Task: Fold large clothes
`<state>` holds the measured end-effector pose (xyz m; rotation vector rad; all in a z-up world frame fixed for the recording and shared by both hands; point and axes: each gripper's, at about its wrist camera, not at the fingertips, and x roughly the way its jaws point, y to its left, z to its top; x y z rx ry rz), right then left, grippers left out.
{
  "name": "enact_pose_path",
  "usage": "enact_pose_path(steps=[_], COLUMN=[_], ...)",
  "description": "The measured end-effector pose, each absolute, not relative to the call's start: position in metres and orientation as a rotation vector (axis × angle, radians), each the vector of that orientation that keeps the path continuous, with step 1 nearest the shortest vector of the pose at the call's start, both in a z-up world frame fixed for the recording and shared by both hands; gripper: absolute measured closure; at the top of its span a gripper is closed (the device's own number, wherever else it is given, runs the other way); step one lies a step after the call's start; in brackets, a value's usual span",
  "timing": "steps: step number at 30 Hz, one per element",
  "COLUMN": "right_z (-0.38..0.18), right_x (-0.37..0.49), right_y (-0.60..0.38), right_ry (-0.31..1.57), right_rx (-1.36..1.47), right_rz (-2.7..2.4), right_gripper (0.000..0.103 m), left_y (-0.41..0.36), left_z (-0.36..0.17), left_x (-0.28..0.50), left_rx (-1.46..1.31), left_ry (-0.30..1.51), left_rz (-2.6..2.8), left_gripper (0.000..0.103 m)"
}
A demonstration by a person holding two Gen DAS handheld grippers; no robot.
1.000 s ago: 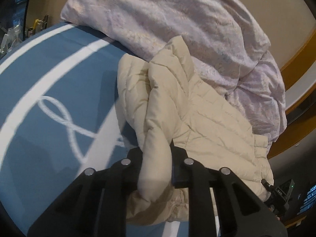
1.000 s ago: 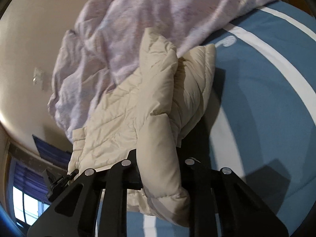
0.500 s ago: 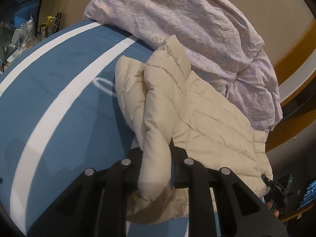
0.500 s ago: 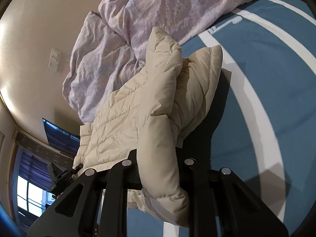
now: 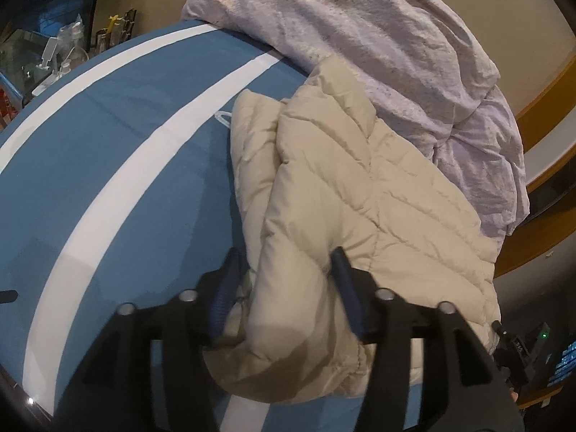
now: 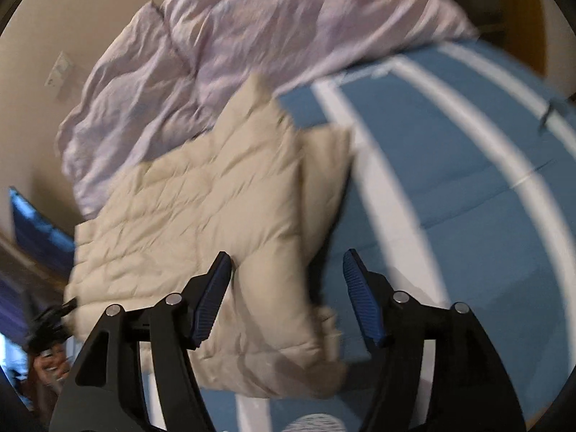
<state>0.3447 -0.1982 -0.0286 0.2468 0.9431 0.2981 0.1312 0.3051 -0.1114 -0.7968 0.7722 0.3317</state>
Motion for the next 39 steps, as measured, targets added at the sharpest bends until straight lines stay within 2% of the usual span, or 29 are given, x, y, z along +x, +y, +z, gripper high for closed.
enact_pose_path(steps=[4,7,19,33,39], right_z=[-0.002,0.009,-0.01,-0.035,-0.029], right_x=[0.335,0.326,0.295,0.292,0.286], right_y=[-0.182,-0.152,-0.041,-0.019,-0.016], right_ry=[0.846,0.802,0.821,0.845,0.8], right_rx=[0.168,0.099,-0.047,-0.102,-0.094], right_rz=[0.279,0.328,0.548,0.509,0.51], right_gripper=[0.037,0.037,0.037,0.037,0.037], left_y=[0.306,0.303,0.295,0.296,0.297], left_z=[-0.116,-0.118,-0.121,-0.121,-0.121], left_x=[0.131,0.134,0.14,0.146,0.148], left_rx=[-0.837,-0.835,-0.864,-0.848,-0.849], left_ry=[0.785,0.796,0.775,0.761,0.752], left_rz=[0.315,0.324,0.369,0.385,0.376], left_gripper=[0.032,0.029,0.026,0.026,0.023])
